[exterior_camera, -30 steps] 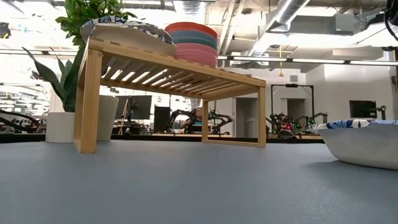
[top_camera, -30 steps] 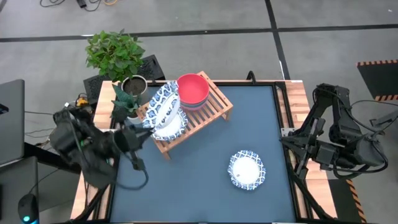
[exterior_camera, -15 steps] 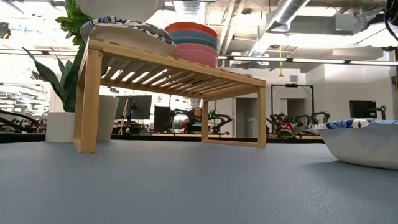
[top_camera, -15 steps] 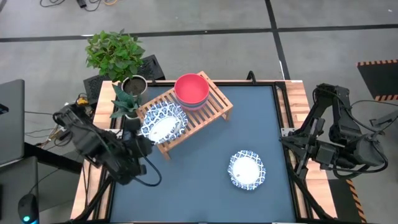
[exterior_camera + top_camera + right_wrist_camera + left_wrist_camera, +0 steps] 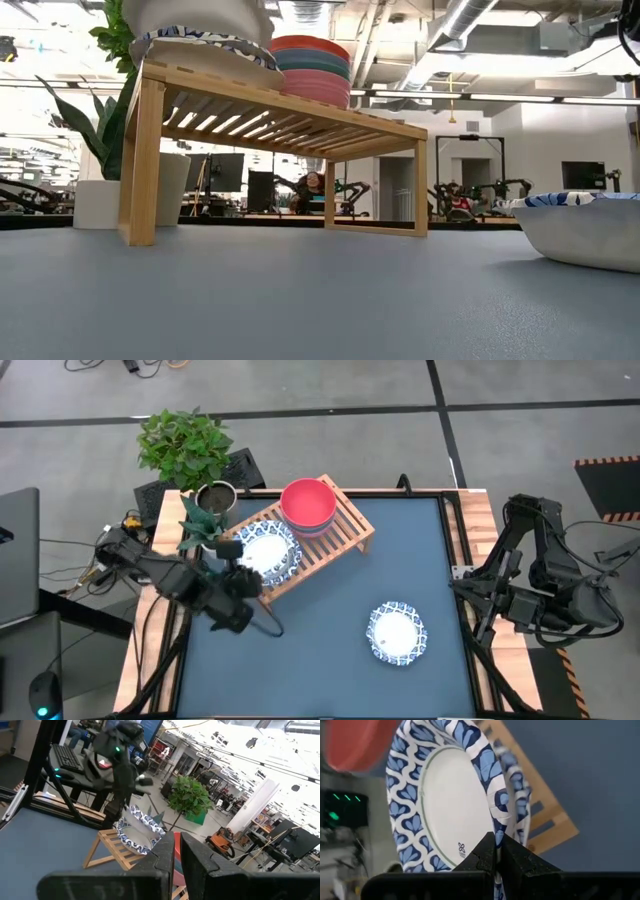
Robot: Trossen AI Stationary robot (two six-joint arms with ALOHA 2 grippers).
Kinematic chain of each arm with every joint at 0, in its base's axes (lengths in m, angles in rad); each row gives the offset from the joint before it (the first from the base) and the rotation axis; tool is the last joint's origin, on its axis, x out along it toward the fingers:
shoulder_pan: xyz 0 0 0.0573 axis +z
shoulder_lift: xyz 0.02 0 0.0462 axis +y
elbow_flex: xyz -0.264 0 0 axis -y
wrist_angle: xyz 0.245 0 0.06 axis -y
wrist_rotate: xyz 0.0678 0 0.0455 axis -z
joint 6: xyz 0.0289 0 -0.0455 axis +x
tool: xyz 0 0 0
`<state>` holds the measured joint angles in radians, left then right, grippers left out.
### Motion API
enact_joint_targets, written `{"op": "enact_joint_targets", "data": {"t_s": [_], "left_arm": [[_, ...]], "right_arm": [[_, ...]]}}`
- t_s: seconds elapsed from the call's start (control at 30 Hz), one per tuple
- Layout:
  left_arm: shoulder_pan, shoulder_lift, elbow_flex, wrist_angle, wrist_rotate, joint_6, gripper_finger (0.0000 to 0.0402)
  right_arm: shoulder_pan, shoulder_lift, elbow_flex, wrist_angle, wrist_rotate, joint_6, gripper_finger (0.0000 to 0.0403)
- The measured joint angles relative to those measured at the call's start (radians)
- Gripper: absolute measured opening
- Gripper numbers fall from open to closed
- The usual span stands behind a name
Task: Place and stack bowls onto a shelf
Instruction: Stack the white patterned bowl on top of the other white patterned bowls on the shelf
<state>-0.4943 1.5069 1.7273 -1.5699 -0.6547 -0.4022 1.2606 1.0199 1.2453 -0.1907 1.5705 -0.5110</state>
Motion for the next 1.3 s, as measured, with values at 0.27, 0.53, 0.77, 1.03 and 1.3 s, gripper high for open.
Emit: {"op": "enact_joint_targets", "data": {"t_s": [0.27,0.53,0.77,1.03,1.3], "left_arm": [[0.119,0.027,-0.016,0.010,0.051,0.092,0.0000],[0.154,0.054,-0.016,0.017,0.095,0.134,0.0003],[0.157,0.068,-0.016,0.017,0.159,0.140,0.0056],[0.157,0.068,-0.016,0.016,0.171,0.086,0.0154],[0.156,0.068,-0.005,0.018,0.188,0.067,0.0200]], "right_arm": [[0.000,0.000,0.000,-0.110,0.000,0.096,0.0057],[0.000,-0.001,0.000,-0.138,0.000,0.122,0.0057],[0.000,-0.001,0.000,-0.138,0.000,0.130,0.0057],[0.000,-0.001,0.000,-0.138,0.000,0.130,0.0057],[-0.014,-0.004,0.000,-0.138,0.000,0.170,0.0057]]}}
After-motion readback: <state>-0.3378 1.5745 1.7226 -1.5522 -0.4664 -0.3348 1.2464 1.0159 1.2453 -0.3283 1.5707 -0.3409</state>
